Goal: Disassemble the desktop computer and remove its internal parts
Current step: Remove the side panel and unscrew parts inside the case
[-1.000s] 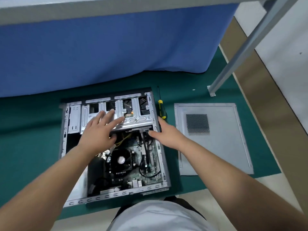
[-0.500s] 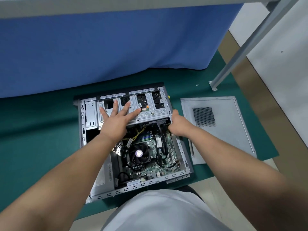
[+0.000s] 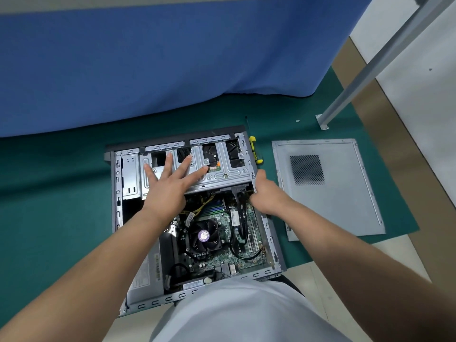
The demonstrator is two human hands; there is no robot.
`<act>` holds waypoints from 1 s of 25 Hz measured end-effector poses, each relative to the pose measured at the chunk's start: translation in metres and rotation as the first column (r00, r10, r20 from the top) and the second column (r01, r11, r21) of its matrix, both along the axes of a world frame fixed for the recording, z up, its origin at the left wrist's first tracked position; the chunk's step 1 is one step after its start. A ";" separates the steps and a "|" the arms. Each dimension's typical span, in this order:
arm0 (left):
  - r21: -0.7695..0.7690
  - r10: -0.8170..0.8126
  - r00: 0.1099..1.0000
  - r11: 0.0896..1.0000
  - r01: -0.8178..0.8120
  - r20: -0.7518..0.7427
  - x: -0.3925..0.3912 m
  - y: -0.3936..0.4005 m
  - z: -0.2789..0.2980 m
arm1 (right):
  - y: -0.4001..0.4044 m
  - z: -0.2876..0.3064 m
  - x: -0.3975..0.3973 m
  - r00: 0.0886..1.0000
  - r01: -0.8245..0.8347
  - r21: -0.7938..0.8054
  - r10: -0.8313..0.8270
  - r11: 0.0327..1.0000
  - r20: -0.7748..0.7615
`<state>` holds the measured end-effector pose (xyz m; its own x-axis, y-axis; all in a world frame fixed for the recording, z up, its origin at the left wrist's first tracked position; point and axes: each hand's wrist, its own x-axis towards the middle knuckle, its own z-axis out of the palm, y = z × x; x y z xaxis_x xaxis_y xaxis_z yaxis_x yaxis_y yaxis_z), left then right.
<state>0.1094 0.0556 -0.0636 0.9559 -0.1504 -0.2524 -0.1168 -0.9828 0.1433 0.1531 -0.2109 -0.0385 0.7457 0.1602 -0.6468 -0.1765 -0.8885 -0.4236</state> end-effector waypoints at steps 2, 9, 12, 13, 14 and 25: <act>-0.082 0.011 0.996 0.997 -0.018 -0.087 0.002 0.004 0.001 | -0.005 -0.002 0.001 1.000 -0.021 0.048 0.021 0.999 -0.005; -0.306 0.186 0.980 0.940 -0.154 0.077 0.042 0.015 0.006 | -0.055 -0.011 0.037 0.977 0.158 0.223 -0.186 0.962 0.109; -0.190 0.270 0.961 0.949 -0.253 0.068 0.057 -0.007 -0.004 | -0.050 -0.031 0.072 0.982 0.110 0.095 -0.123 0.989 0.140; -0.170 0.284 0.955 0.949 -0.266 0.090 0.057 -0.011 -0.010 | -0.046 -0.038 0.081 0.989 0.069 0.056 -0.075 0.996 0.126; -0.157 0.291 0.948 0.950 -0.269 0.133 0.055 -0.013 -0.016 | -0.042 -0.045 0.090 0.993 0.027 0.018 -0.029 0.999 0.118; -0.131 0.320 0.901 0.947 -0.293 0.294 0.055 -0.014 -0.041 | -0.004 -0.103 0.129 0.981 -0.027 -0.255 0.075 0.966 0.179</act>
<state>0.1644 0.0421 -0.1043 0.9860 0.1549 0.0613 0.1370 -0.9634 0.2303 0.2818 -0.2147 -0.1413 0.8512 0.0515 -0.5223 -0.0680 -0.9760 -0.2070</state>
